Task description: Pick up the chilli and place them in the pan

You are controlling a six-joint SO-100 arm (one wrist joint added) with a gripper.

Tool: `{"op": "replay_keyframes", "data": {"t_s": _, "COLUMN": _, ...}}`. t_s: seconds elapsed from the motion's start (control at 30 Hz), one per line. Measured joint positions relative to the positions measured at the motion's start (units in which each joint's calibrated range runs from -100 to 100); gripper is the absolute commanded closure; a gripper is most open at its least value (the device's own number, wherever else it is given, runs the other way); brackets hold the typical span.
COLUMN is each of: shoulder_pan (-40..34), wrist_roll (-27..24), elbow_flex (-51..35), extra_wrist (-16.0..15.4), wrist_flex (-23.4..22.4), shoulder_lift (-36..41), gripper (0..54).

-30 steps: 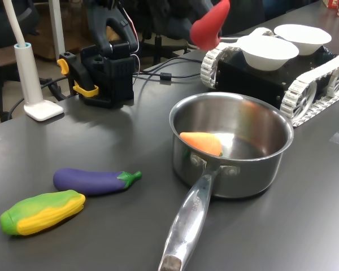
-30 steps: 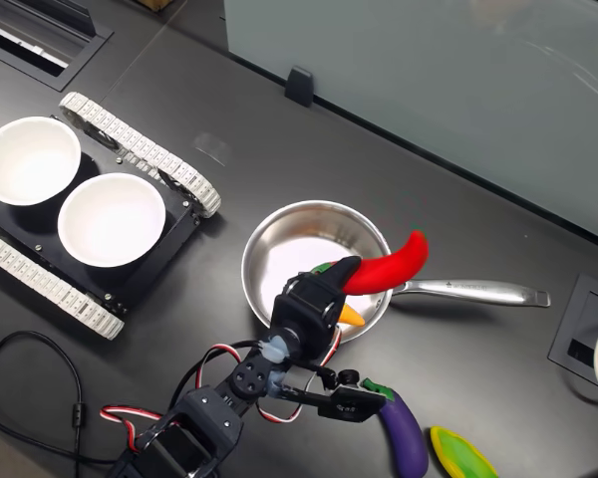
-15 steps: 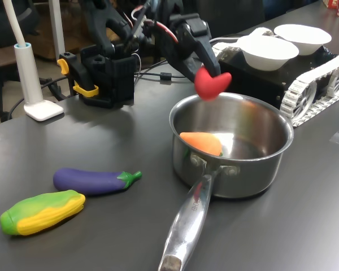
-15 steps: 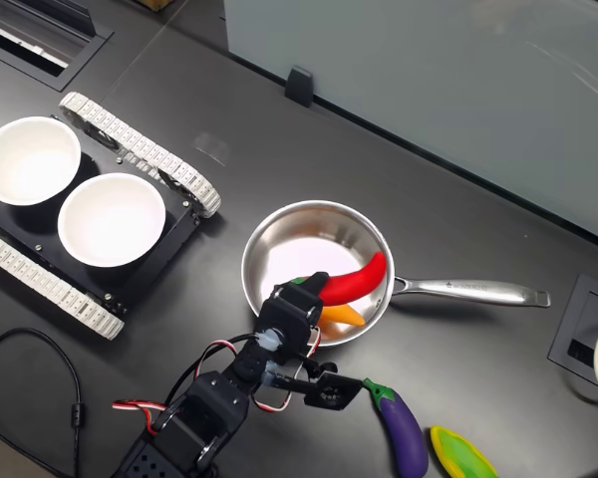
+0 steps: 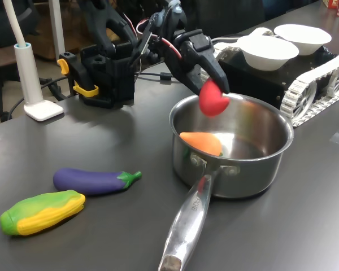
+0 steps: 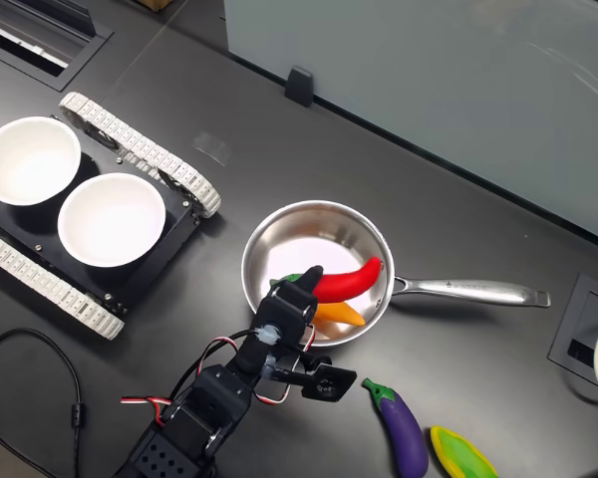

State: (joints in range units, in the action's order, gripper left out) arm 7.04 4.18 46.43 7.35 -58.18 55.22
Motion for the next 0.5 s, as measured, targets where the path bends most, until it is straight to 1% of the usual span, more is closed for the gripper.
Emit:
{"op": "replay_keyframes", "data": {"t_s": 0.17, "shoulder_pan": -1.5, "wrist_roll": 0.0, "elbow_flex": 0.0, "extra_wrist": 0.1, "wrist_flex": -3.5, "shoulder_lift": 1.1, "gripper": 22.0}}
{"op": "replay_keyframes", "data": {"t_s": 0.3, "shoulder_pan": -2.1, "wrist_roll": 0.1, "elbow_flex": 0.0, "extra_wrist": -0.2, "wrist_flex": -6.1, "shoulder_lift": 2.4, "gripper": 20.3}}
{"op": "replay_keyframes", "data": {"t_s": 0.5, "shoulder_pan": -1.5, "wrist_roll": 0.6, "elbow_flex": 0.0, "extra_wrist": -0.3, "wrist_flex": -7.4, "shoulder_lift": 4.2, "gripper": 18.6}}
